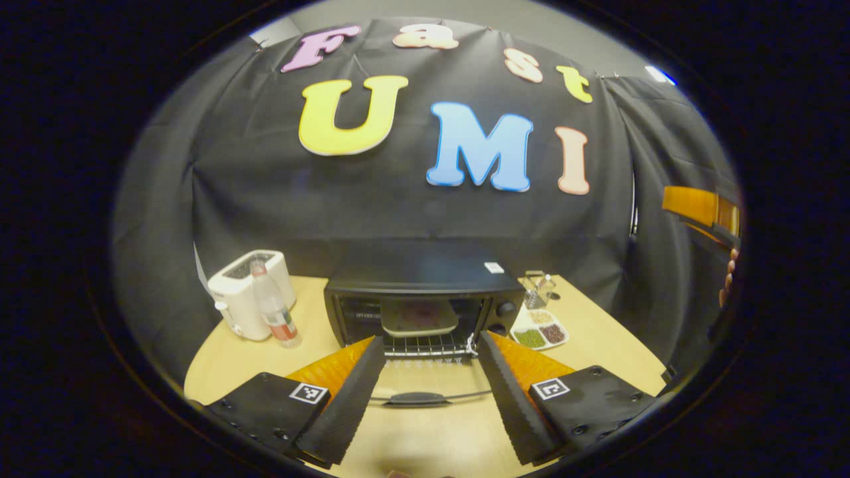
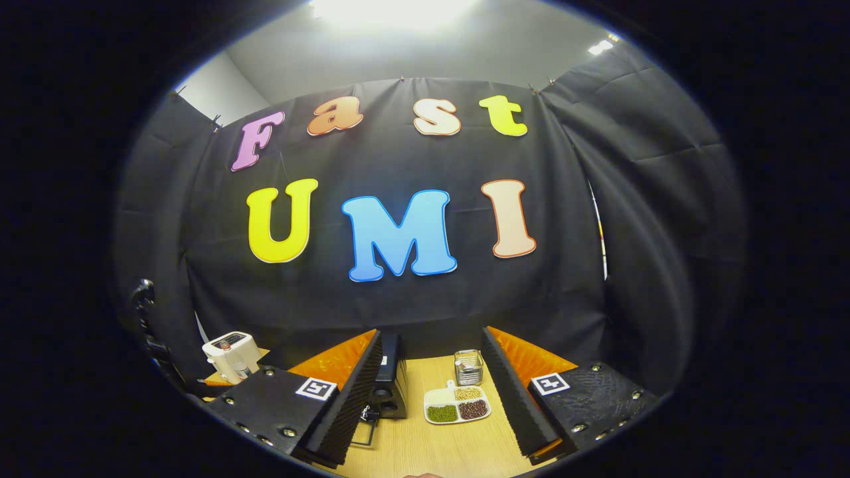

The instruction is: Open the electric oven with the left hand, put the food in, and close the electric oven.

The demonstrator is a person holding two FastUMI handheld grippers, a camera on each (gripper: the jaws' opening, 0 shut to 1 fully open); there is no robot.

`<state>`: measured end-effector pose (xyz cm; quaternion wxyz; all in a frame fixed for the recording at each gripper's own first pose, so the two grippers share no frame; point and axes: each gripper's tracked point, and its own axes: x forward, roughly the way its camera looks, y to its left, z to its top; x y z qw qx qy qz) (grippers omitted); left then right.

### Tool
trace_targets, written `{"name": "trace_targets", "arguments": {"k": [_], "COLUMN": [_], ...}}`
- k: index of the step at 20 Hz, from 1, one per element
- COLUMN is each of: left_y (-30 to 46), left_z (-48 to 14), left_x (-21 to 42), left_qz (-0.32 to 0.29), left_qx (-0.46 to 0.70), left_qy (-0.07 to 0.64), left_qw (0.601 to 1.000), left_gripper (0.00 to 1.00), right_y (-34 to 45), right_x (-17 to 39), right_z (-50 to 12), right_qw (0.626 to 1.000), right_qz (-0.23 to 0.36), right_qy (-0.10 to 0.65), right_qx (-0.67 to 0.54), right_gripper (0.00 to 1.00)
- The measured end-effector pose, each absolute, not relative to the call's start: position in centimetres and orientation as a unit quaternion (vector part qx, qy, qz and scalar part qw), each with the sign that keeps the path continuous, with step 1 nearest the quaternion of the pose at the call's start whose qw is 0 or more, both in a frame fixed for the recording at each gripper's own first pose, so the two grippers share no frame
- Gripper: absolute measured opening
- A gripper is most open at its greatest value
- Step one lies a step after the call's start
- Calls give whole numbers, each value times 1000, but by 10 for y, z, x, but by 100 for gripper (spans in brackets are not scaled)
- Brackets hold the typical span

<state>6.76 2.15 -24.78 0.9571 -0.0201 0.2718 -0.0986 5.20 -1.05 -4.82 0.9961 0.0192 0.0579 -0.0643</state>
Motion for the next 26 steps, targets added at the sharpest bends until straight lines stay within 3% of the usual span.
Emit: {"name": "trace_targets", "arguments": {"k": [1,9,10,13,14,15,17,18,26], "left_y": [22,17,20,24,23,24,24,26,34], "left_z": [-263,-383,-394,-424,-430,-437,-449,-453,-481], "left_x": [60,44,42,40,41,42,46,48,59], "left_qz": [-99,-117,-109,-96,-93,-90,-86,-82,-66], "left_qx": [-19,14,17,17,15,14,13,14,35], "left_qy": [292,449,467,512,521,531,544,549,586], "left_qw": [951,886,877,854,848,843,834,832,807], "left_gripper": [100,96,92,98,100,92,100,92,96], "right_y": [-12,-47,-51,-63,-67,-70,-74,-75,-72], "right_x": [52,48,46,38,37,35,33,33,35], "right_z": [-50,-75,-77,-86,-89,-93,-97,-99,-104], "right_qw": [996,988,987,983,981,980,978,977,976], "right_qz": [-66,-109,-117,-136,-142,-147,-152,-154,-153], "right_qy": [63,109,111,124,130,135,143,146,155], "right_qx": [22,21,20,24,24,22,18,16,9], "right_gripper": [91,92,92,92,92,92,92,92,92]}}
